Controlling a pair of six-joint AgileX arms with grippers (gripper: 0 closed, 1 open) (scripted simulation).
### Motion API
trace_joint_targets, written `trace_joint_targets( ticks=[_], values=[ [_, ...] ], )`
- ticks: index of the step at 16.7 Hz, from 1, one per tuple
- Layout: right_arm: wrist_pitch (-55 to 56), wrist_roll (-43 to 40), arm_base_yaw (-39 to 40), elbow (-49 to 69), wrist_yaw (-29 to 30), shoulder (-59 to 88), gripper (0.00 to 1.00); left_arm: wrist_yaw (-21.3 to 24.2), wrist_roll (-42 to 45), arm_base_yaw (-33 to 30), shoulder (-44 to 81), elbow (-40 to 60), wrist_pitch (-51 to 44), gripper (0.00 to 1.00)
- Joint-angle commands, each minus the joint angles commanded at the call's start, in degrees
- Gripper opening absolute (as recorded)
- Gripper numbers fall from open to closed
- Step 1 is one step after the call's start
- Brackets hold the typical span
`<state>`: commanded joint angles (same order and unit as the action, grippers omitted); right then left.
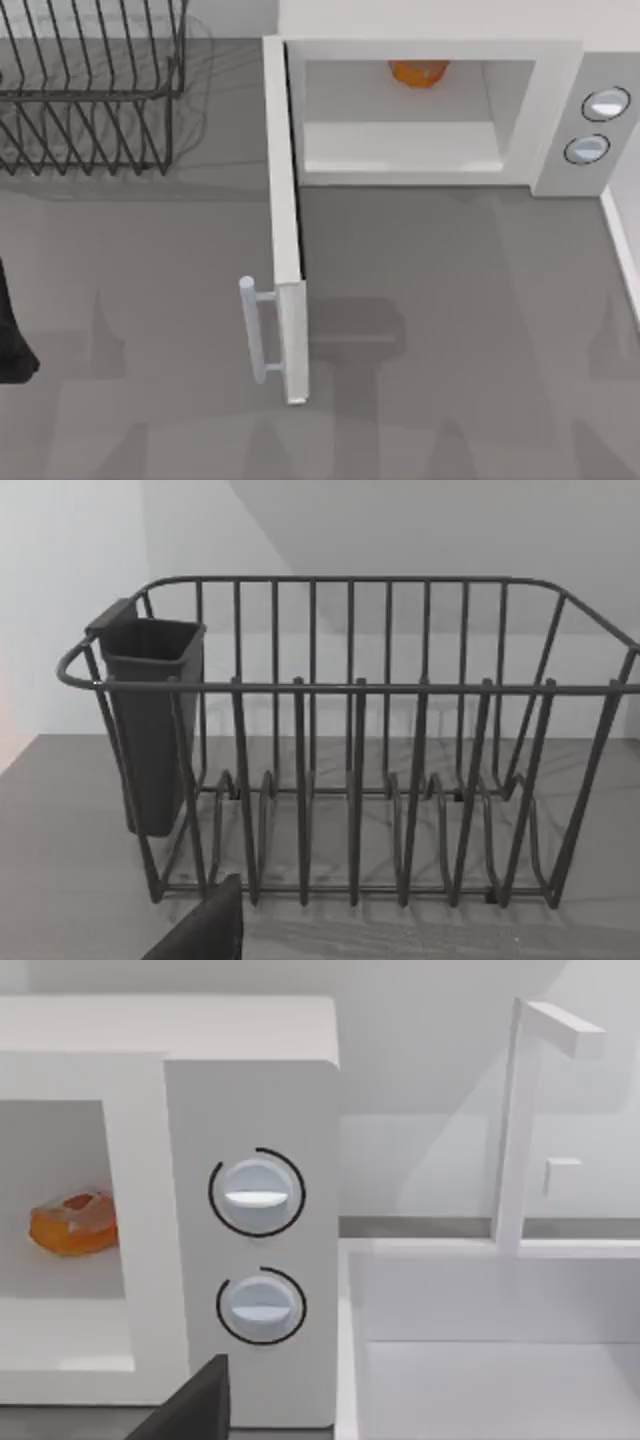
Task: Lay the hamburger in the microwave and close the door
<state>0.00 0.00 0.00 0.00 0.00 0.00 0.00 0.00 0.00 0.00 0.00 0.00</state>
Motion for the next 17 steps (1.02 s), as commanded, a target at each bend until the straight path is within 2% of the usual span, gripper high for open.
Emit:
trace_joint_targets(
  ticks=[11,17],
  values=[
    [0.0,0.0,0.0,0.0,0.0,0.0,1.00,0.0,0.0,0.0,0.0,0.0,0.0,0.02],
    [0.0,0.0,0.0,0.0,0.0,0.0,1.00,0.0,0.0,0.0,0.0,0.0,0.0,0.00]
  ],
)
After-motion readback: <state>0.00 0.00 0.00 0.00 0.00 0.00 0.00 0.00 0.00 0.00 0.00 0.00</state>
